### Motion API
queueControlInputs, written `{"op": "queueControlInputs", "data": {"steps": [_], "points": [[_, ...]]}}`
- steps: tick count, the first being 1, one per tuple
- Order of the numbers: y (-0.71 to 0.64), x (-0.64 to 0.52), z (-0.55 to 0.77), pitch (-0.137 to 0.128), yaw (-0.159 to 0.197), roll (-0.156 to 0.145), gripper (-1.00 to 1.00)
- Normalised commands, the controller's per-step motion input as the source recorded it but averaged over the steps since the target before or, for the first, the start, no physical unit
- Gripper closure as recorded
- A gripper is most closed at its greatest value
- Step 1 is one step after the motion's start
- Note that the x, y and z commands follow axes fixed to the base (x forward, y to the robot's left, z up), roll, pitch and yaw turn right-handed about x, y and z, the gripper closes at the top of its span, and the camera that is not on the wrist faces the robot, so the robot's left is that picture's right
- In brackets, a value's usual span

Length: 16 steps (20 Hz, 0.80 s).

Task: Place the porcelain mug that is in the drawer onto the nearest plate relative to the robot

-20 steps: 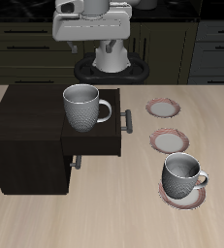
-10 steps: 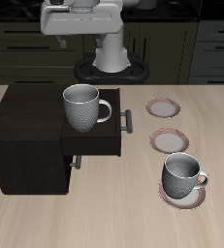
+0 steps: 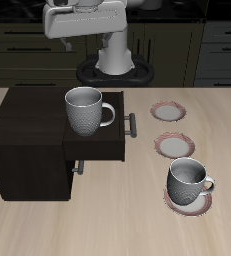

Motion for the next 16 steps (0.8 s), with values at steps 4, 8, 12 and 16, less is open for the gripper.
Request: {"op": "queueControlInputs", "data": {"steps": [4,8,12,16], "points": [[0.03,0.11,-0.19,0.006,0.008,0.002,-1.00],[-0.02,0.16,-0.17,0.000,0.010,-0.015,-1.00],[-0.04,0.19,-0.24,0.017,-0.012,-0.023,-1.00],[0.07,0.07,-0.15,0.014,-0.024,-0.002,-1.00]]}}
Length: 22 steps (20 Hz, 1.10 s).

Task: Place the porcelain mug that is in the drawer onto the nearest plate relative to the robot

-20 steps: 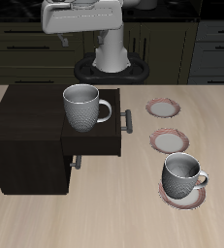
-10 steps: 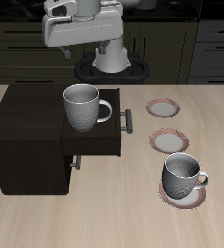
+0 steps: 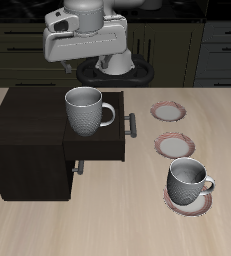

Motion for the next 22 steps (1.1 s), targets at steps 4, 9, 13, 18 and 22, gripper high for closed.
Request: {"op": "queueControlInputs", "data": {"steps": [4,9,13,18,22], "points": [[0.09,0.07,-0.22,0.019,-0.005,-0.004,-1.00],[0.16,0.01,-0.23,0.021,-0.005,0.027,-1.00],[0.14,0.03,-0.33,0.041,0.005,0.025,-1.00],[0.03,-0.02,-0.22,0.029,-0.009,0.014,-1.00],[0.03,-0.02,-0.37,0.049,0.005,0.012,-1.00]]}}
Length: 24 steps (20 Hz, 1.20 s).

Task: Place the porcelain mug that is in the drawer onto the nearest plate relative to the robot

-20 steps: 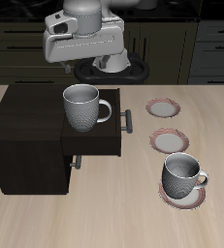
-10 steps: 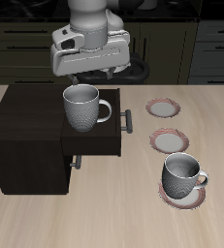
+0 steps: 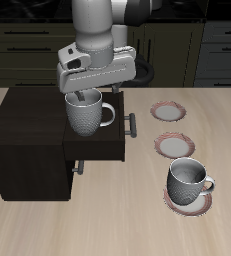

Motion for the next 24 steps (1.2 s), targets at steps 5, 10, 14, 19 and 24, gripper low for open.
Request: {"op": "queueControlInputs", "data": {"steps": [5,10,14,19,24], "points": [[0.03,-0.06,-0.29,0.031,0.016,0.013,-1.00],[-0.14,0.01,-0.29,0.042,-0.023,0.003,1.00],[-0.24,0.02,-0.04,0.018,-0.027,-0.043,1.00],[-0.10,-0.01,0.11,-0.011,-0.017,-0.012,1.00],[0.07,-0.13,0.33,-0.058,0.004,-0.018,1.00]]}}
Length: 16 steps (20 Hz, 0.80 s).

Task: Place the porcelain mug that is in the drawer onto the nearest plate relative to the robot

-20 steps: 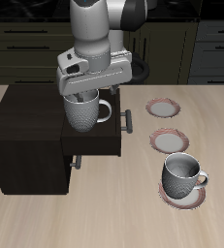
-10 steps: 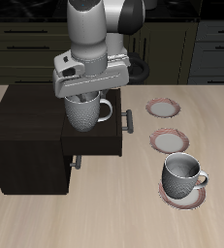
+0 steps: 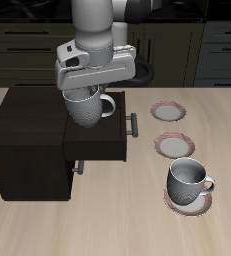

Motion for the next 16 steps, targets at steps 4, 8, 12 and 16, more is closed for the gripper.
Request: {"op": "queueControlInputs", "data": {"steps": [4,8,12,16], "points": [[0.05,-0.11,0.39,-0.062,-0.028,-0.011,1.00],[0.10,-0.33,0.62,-0.132,-0.086,-0.063,1.00],[0.19,-0.27,0.23,-0.051,-0.092,0.004,1.00],[0.54,-0.43,-0.03,-0.027,-0.048,0.060,1.00]]}}
